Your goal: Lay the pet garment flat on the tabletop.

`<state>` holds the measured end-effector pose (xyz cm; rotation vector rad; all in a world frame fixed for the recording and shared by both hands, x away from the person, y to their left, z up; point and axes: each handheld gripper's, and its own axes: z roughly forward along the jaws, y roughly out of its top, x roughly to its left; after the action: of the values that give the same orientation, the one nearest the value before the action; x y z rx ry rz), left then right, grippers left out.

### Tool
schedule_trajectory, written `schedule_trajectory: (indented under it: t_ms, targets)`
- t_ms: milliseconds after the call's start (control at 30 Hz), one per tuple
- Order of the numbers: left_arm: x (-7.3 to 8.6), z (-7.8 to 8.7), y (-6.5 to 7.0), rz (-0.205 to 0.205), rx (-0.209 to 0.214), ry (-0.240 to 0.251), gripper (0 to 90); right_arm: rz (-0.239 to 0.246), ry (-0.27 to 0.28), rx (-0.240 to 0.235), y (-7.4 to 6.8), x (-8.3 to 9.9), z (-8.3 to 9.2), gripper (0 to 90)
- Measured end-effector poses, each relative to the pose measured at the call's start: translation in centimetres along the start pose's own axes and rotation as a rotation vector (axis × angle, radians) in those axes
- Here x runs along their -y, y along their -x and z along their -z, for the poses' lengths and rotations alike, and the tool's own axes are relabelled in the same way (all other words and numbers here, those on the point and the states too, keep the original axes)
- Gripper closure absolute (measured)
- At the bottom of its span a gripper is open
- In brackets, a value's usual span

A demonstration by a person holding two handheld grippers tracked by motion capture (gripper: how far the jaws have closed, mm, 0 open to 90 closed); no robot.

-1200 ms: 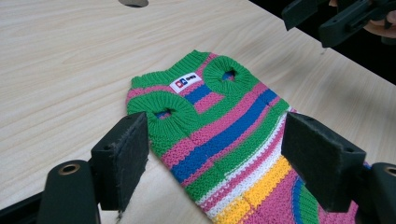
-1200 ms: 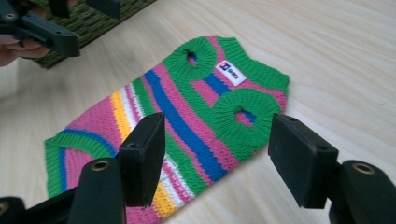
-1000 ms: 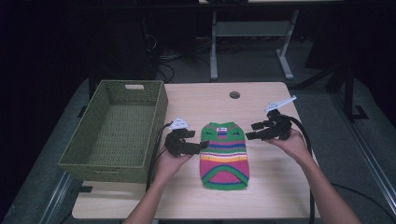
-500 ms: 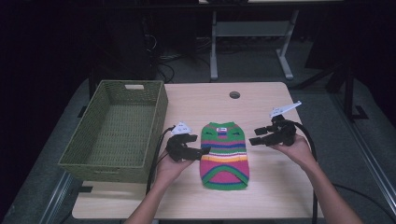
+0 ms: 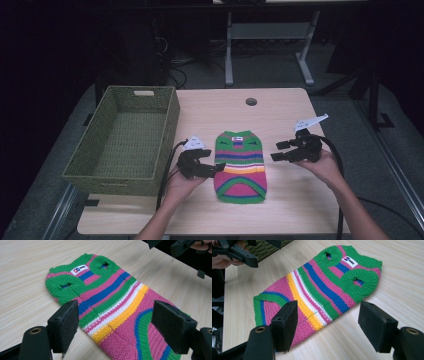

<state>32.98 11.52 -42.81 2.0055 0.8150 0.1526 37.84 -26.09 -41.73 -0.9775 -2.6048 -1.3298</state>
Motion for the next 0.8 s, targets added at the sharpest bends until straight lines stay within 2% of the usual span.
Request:
schedule_trajectory:
  t_ms: [133, 300, 800]
  targets:
    - [0.4, 0.2, 0.1, 0.002, 0.004, -0.008, 21.7, -0.002, -0.003, -0.007, -0.2, 0.6, 0.2, 32.1]
    - [0.6, 0.5, 0.3, -0.021, 0.0, -0.012, 21.3, 0.007, -0.01, -0.012, -0.7, 1.3, 0.4, 32.0]
    - [1.5, 0.9, 0.7, -0.027, 0.01, -0.021, 19.0, -0.004, -0.009, 0.002, -0.7, 3.8, 1.1, 28.5]
